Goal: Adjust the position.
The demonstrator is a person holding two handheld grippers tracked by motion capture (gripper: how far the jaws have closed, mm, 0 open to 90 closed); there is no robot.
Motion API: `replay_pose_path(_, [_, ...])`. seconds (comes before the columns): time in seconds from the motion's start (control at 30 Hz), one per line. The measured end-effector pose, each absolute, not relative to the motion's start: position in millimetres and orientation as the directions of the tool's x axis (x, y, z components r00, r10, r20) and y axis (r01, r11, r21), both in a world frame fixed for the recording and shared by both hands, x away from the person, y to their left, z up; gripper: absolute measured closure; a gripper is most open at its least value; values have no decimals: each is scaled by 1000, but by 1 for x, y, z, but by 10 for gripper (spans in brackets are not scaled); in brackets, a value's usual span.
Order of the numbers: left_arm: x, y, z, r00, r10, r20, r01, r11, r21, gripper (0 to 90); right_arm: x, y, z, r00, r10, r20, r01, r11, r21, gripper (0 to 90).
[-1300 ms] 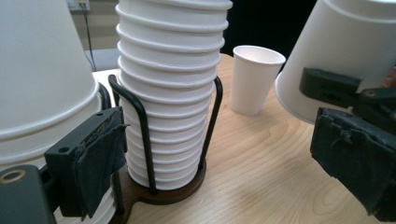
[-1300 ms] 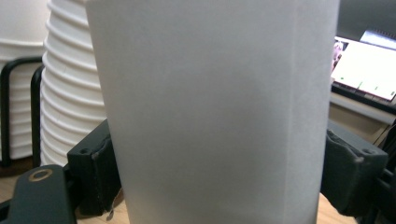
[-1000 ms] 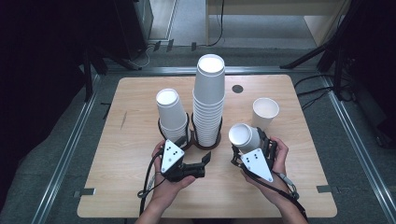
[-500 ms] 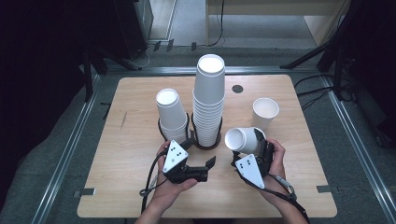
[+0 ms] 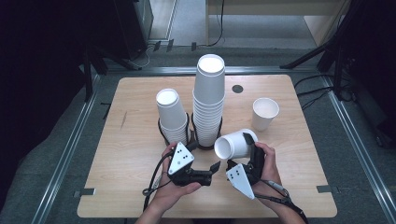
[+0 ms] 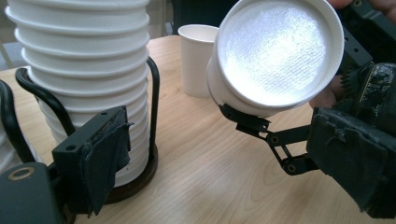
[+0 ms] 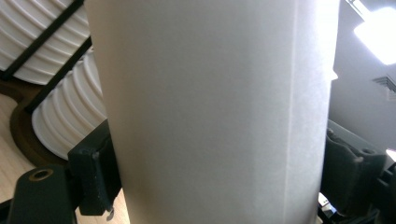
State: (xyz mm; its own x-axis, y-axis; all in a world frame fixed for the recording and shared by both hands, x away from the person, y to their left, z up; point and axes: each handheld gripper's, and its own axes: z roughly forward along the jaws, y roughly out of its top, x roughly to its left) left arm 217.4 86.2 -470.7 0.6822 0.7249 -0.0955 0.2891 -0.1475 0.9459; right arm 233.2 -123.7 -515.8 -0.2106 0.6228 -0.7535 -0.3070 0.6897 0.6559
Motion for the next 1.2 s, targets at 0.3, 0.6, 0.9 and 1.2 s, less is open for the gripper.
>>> replay_pose_path(0.3, [215, 81, -472, 708, 702, -81, 285, -179, 942, 65, 228, -118, -519, -235, 593, -771, -343, 691, 636, 147])
replay_pose_path(0.6, [213, 76, -473, 726, 685, -61, 272, -204, 940, 83, 223, -111, -522, -264, 568, -780, -375, 684, 625, 147])
replay_pose_path(0.9, [211, 74, -472, 734, 678, -47, 259, -214, 942, 130, 220, -107, -525, -298, 550, -780, -392, 674, 626, 147])
replay_pose_path(1.2, [210, 72, -472, 738, 673, -47, 265, -224, 938, 138, 217, -106, -526, -325, 531, -782, -415, 663, 623, 146])
